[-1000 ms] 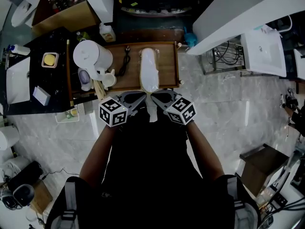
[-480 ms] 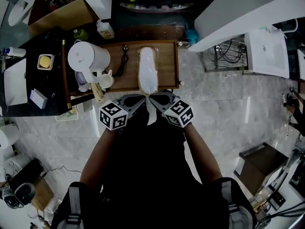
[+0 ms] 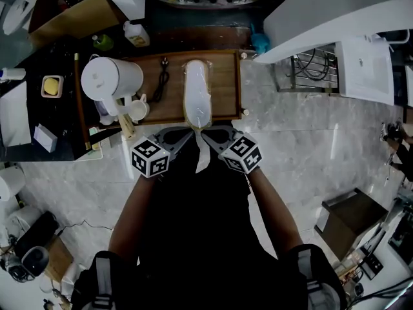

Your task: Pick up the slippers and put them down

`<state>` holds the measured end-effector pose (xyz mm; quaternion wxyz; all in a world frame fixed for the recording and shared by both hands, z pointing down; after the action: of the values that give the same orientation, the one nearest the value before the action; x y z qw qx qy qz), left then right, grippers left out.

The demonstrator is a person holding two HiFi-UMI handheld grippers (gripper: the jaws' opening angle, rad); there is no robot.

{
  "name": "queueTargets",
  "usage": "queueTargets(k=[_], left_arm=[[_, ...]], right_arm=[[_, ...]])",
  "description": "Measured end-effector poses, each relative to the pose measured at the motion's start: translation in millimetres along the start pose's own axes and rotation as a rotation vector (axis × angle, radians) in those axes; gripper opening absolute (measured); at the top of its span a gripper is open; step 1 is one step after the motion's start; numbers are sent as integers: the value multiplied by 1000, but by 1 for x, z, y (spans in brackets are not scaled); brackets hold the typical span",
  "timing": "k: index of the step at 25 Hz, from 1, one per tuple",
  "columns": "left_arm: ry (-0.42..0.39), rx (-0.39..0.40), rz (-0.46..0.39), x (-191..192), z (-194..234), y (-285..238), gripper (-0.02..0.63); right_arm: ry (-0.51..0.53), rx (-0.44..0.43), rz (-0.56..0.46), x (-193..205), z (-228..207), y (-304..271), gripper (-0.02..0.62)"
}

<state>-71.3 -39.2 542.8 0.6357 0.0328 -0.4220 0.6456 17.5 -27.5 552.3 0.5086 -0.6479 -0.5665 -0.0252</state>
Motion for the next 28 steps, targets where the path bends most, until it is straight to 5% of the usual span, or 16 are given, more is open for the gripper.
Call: queueTargets(k=[28], left_arm=[[73, -14, 58, 16, 46, -20, 17]], right_arm=[[-50, -25, 92, 19, -33, -31, 12]])
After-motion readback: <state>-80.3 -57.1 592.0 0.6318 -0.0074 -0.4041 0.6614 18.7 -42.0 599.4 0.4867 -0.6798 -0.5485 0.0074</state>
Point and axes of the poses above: the fingertips, and each gripper's own axes: y backward along the fingers, z to its left, x out of its underside, the point moved 4 cm from there along y, backward along the fingers, and after that the axes turned 6 degrees about z, right-handed, at the moved point
